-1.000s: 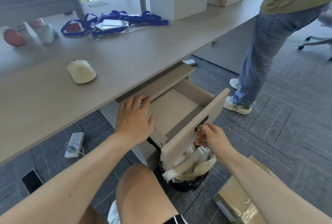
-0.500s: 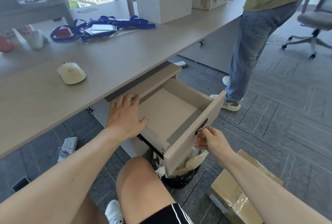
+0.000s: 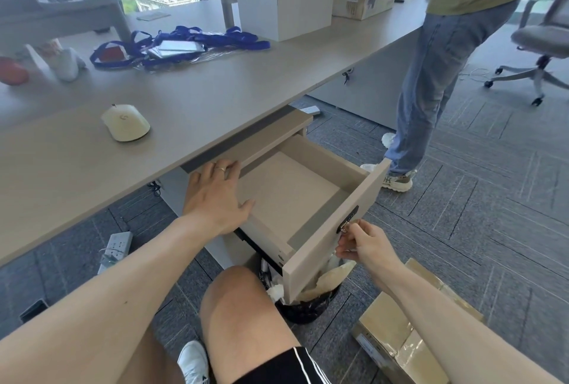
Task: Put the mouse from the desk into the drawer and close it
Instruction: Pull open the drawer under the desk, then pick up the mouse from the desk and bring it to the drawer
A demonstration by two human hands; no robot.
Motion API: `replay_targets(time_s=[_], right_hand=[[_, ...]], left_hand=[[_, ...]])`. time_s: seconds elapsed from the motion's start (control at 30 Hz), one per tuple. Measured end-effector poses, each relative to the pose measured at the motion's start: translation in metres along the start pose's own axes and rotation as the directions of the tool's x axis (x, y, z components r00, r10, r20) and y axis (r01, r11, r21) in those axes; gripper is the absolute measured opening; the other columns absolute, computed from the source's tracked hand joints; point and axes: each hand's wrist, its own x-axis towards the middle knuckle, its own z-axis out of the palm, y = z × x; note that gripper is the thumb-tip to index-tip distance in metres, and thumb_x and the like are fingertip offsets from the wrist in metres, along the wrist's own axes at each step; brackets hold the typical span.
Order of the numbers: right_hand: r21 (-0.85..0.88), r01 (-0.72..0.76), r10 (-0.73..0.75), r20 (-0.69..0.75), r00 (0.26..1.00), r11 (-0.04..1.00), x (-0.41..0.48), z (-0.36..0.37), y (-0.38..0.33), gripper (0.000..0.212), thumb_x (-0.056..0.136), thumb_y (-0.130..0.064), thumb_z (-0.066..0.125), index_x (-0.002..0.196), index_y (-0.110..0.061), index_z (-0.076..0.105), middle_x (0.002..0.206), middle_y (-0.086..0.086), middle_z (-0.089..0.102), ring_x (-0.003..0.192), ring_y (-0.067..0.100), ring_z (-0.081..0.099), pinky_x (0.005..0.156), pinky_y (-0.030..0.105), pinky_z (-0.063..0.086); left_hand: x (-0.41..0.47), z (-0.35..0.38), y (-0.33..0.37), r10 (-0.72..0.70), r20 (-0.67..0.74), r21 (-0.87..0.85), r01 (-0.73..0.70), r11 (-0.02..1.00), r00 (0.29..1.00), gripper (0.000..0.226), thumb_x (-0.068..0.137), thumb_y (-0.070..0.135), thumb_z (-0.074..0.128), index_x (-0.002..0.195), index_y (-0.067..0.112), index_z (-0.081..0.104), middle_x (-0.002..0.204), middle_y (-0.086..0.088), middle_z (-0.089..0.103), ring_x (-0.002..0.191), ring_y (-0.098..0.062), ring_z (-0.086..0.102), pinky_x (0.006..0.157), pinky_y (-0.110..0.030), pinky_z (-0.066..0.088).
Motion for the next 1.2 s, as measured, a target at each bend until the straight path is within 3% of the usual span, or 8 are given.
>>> replay_targets(time_s=[0.17, 0.27, 0.4, 0.5, 0.6, 0.7, 0.9, 1.2], right_hand=[[-0.04, -0.028, 0.028, -0.008, 1.0, 0.999, -0.005, 0.001, -0.005, 0.024, 0.099, -0.014, 0.043, 0.088, 0.0, 0.06, 0.074, 0.017, 0.064, 0.065, 0.029, 0.065, 0.081, 0.051, 0.058], [-0.18, -0.061, 0.057, -0.025, 0.998, 0.982, -0.01, -0.009, -0.01, 0.031, 0.1, -0.032, 0.046, 0.096, -0.005, 0.062, 0.083, 0.012, 0.069, 0.072, 0.029, 0.069, 0.082, 0.05, 0.059], [-0.575, 0.152, -0.282, -0.144, 0.948, 0.804, -0.029, -0.025, -0.054, 0.037, 0.098, -0.047, 0.045, 0.106, -0.014, 0.058, 0.094, 0.004, 0.067, 0.081, 0.016, 0.062, 0.069, 0.035, 0.048], [-0.59, 0.424, -0.582, -0.099, 0.807, 0.688, -0.038, -0.005, -0.113, 0.024, 0.1, -0.033, 0.048, 0.104, -0.011, 0.057, 0.089, 0.005, 0.063, 0.076, 0.011, 0.056, 0.062, 0.026, 0.038], [-0.613, 0.567, -0.677, 0.07, 0.733, 0.55, -0.029, 0.045, -0.155, 0.023, 0.098, -0.037, 0.051, 0.102, -0.015, 0.059, 0.089, -0.001, 0.065, 0.084, 0.017, 0.061, 0.073, 0.029, 0.043], [-0.611, 0.658, -0.667, 0.267, 0.695, 0.441, -0.018, 0.108, -0.174, 0.022, 0.096, -0.038, 0.055, 0.1, -0.018, 0.061, 0.09, -0.006, 0.066, 0.085, 0.005, 0.061, 0.069, 0.016, 0.04], [-0.552, 0.762, -0.58, 0.516, 0.631, 0.337, -0.008, 0.224, -0.197, 0.031, 0.092, -0.045, 0.057, 0.109, -0.019, 0.061, 0.1, -0.003, 0.065, 0.092, 0.014, 0.062, 0.083, 0.034, 0.052], [-0.523, 0.816, -0.48, 0.666, 0.571, 0.245, 0.008, 0.362, -0.209, 0.056, 0.088, -0.045, 0.063, 0.137, -0.024, 0.048, 0.138, 0.009, 0.047, 0.128, 0.03, 0.043, 0.1, 0.034, 0.034]], left_hand=[[0.004, -0.008, -0.003, 0.02, 0.071, -0.051, -0.016, 0.999, 0.997, 0.088, 0.086, 0.064, 0.048, 0.156, 0.017, 0.024, 0.16, -0.005, 0.027, 0.142, -0.028, 0.025, 0.112, -0.046, 0.029], [0.0, -0.03, -0.005, 0.089, 0.164, -0.207, -0.054, 0.977, 0.982, 0.087, 0.088, 0.064, 0.051, 0.158, 0.022, 0.021, 0.162, -0.004, 0.024, 0.146, -0.026, 0.024, 0.116, -0.047, 0.029], [-0.025, -0.079, -0.028, 0.24, -0.12, -0.321, -0.266, 0.909, 0.963, 0.068, 0.092, 0.058, 0.052, 0.152, 0.031, 0.036, 0.152, 0.008, 0.042, 0.138, -0.017, 0.037, 0.114, -0.039, 0.029], [-0.035, -0.106, -0.077, 0.076, -0.237, -0.397, -0.168, 0.902, 0.969, 0.059, 0.093, 0.052, 0.057, 0.146, 0.026, 0.049, 0.147, 0.004, 0.049, 0.136, -0.02, 0.04, 0.112, -0.037, 0.028], [-0.04, -0.111, -0.138, -0.152, -0.162, -0.451, 0.064, 0.89, 0.975, 0.062, 0.089, 0.048, 0.063, 0.142, 0.016, 0.054, 0.147, -0.008, 0.049, 0.138, -0.028, 0.039, 0.111, -0.034, 0.025], [-0.052, -0.109, -0.186, -0.248, -0.059, -0.428, 0.2, 0.881, 0.967, 0.08, 0.079, 0.064, 0.049, 0.142, 0.015, 0.053, 0.146, -0.009, 0.049, 0.135, -0.029, 0.042, 0.111, -0.04, 0.032], [-0.07, -0.1, -0.249, -0.353, 0.003, -0.21, 0.346, 0.914, 0.936, 0.096, 0.073, 0.082, 0.031, 0.148, 0.023, 0.046, 0.153, -0.002, 0.044, 0.137, -0.027, 0.042, 0.11, -0.043, 0.035], [-0.084, -0.069, -0.286, -0.45, -0.018, -0.162, 0.441, 0.883, 0.893, 0.095, 0.074, 0.085, 0.019, 0.149, 0.033, 0.04, 0.155, 0.004, 0.039, 0.139, -0.022, 0.034, 0.111, -0.043, 0.027]])
